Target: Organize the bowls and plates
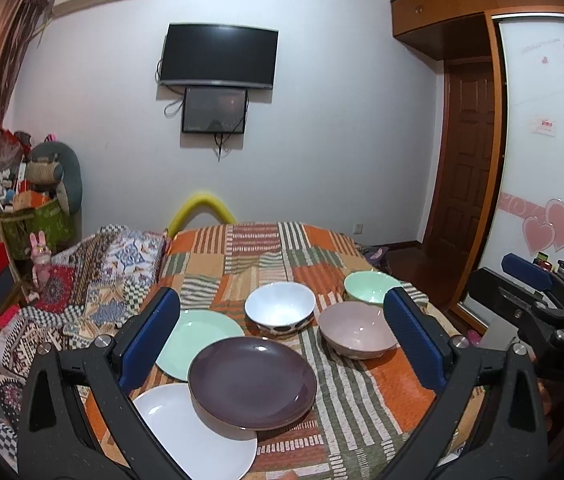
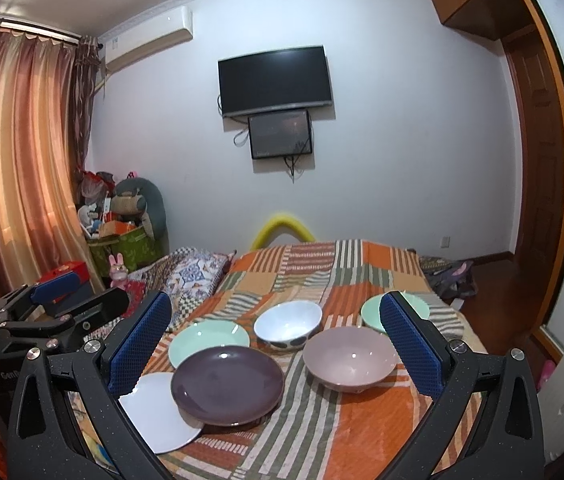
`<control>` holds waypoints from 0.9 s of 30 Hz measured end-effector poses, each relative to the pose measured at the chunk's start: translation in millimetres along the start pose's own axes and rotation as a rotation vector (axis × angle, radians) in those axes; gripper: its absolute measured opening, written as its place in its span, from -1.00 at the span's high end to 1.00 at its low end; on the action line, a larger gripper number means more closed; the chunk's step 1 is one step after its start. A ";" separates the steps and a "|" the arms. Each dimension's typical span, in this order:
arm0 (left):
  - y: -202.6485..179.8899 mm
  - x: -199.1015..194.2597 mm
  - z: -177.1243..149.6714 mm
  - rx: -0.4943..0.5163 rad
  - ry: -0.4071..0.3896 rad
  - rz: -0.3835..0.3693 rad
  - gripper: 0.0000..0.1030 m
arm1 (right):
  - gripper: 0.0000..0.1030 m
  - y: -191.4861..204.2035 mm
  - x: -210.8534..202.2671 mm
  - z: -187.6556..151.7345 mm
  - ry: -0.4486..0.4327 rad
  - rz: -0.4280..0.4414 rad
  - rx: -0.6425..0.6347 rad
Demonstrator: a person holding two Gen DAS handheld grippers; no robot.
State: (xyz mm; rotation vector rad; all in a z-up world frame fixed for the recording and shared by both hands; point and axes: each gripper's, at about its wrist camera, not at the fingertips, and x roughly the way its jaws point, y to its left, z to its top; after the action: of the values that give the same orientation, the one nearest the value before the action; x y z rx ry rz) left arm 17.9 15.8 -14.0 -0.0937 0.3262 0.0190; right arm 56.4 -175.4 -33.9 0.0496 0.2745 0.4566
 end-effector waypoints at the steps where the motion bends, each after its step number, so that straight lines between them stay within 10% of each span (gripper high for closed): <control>1: 3.8 4.1 -1.8 -0.005 0.010 0.005 -1.00 | -1.00 -0.5 4.0 -1.7 0.012 -0.001 0.001; 19: 93.2 111.2 -64.8 -0.128 0.333 0.113 -0.77 | -1.00 -13.5 93.3 -59.3 0.347 0.010 0.036; 27: 116.8 154.8 -87.8 -0.100 0.411 0.167 -0.37 | -0.48 -17.4 133.0 -84.1 0.486 0.041 0.072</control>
State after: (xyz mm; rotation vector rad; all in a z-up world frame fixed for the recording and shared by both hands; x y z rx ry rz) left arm 132.6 124.2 -156.8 -0.1697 0.7438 0.1832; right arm 155.4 -133.4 -150.0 0.0138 0.7686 0.4957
